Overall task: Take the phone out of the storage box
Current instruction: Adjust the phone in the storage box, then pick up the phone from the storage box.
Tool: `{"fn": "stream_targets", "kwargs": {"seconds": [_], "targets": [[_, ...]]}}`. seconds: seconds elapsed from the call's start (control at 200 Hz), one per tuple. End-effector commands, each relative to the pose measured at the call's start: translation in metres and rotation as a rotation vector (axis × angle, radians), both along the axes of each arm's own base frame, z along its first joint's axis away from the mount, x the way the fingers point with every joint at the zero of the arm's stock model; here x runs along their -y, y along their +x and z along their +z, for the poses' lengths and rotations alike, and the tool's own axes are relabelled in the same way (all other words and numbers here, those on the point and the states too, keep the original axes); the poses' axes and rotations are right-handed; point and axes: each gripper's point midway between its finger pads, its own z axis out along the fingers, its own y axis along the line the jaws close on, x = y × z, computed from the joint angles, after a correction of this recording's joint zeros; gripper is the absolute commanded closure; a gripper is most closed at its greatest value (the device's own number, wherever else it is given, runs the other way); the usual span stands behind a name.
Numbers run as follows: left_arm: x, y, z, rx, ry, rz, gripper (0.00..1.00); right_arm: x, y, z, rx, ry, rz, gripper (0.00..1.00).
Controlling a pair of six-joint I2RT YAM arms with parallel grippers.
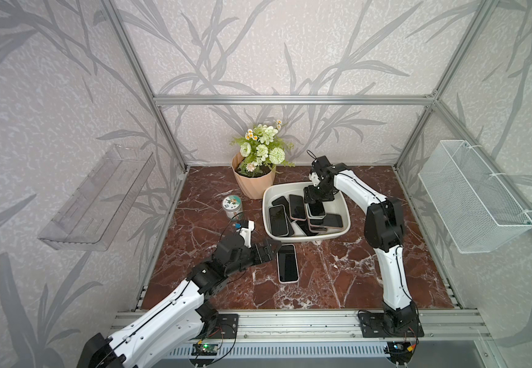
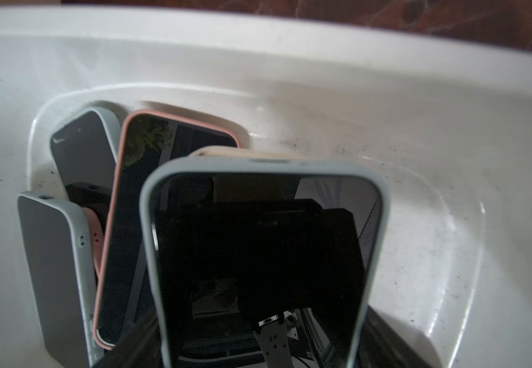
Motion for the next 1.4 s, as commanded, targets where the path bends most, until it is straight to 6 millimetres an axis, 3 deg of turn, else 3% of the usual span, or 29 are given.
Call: {"fn": "stream_targets", "kwargs": {"seconds": [0.0, 0.23, 0.4, 0.815, 0.94, 1.17, 1.4], "targets": [[-0.006, 0.003, 0.000, 0.017, 0.003, 0.030, 0.00, -0.002, -0.009, 0.008, -0.011, -0.007, 0.026, 0.21], [-0.004, 0.004, 0.000, 0.014, 0.006, 0.026, 0.00, -0.002, -0.015, 0.003, -0.029, -0.013, 0.030, 0.09], [-0.005, 0.004, -0.001, 0.011, 0.007, 0.028, 0.00, 0.000, -0.016, 0.004, -0.030, -0.023, 0.028, 0.08], [-0.009, 0.001, -0.004, 0.003, 0.011, 0.040, 0.00, 0.005, -0.013, 0.007, -0.009, -0.041, 0.009, 0.24], [-0.008, 0.001, -0.004, -0.001, 0.007, 0.041, 0.00, 0.011, -0.011, 0.022, 0.038, -0.061, -0.009, 0.24], [-0.006, 0.002, -0.003, -0.002, -0.008, 0.040, 0.00, 0.017, -0.014, 0.067, 0.145, -0.030, -0.035, 0.24], [-0.004, 0.001, 0.003, -0.001, -0.032, 0.032, 0.00, 0.017, -0.038, 0.088, 0.145, 0.035, -0.041, 0.24]]}}
